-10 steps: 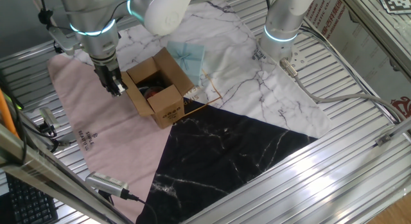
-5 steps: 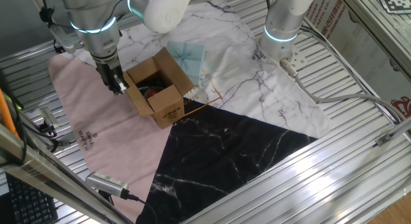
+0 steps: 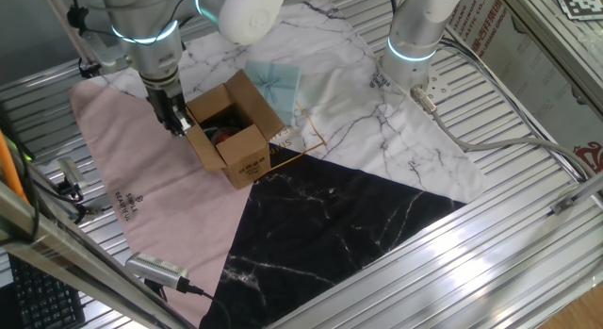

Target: Cover the box

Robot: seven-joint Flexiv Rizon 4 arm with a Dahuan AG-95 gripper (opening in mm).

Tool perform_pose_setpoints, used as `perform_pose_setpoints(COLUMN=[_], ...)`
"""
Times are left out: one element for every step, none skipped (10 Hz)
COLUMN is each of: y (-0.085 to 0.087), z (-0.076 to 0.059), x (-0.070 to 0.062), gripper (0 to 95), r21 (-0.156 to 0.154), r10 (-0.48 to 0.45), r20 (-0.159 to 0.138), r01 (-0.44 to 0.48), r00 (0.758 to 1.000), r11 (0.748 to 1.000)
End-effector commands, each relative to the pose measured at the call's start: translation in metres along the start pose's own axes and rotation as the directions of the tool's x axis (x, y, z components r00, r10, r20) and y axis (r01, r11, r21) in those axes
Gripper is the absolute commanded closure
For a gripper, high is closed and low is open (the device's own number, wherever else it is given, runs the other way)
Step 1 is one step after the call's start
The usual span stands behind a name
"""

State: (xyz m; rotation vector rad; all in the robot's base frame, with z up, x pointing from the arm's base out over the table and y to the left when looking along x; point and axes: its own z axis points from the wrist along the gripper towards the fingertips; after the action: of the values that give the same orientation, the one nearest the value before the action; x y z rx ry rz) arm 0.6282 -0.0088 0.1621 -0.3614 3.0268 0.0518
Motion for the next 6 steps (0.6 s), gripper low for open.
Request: perform_pose_setpoints(y=[0.0025,0.0037,0.0051,0.0054,0.0057,0.0058], z=[-0.0042,-0.0062,-0.0085,-0.009,-0.0093,-0.0093], x=[0.0024,0.0031,0.0044,0.006,0.0086,0.0104], gripper=[95.0,95.0,95.0,95.0,95.0,95.0], r21=[0.0,0.0,0.0,-0.002,0.0,0.0], r10=[0.004,0.006,0.009,0.01,0.011,0.011], r20=[0.0,-0.001,-0.001,0.001,0.002,0.003], r01=[-0.004,-0.006,-0.009,-0.01,-0.011,-0.011], r00=[1.0,1.0,1.0,1.0,1.0,1.0], r11=[1.0,1.0,1.0,1.0,1.0,1.0])
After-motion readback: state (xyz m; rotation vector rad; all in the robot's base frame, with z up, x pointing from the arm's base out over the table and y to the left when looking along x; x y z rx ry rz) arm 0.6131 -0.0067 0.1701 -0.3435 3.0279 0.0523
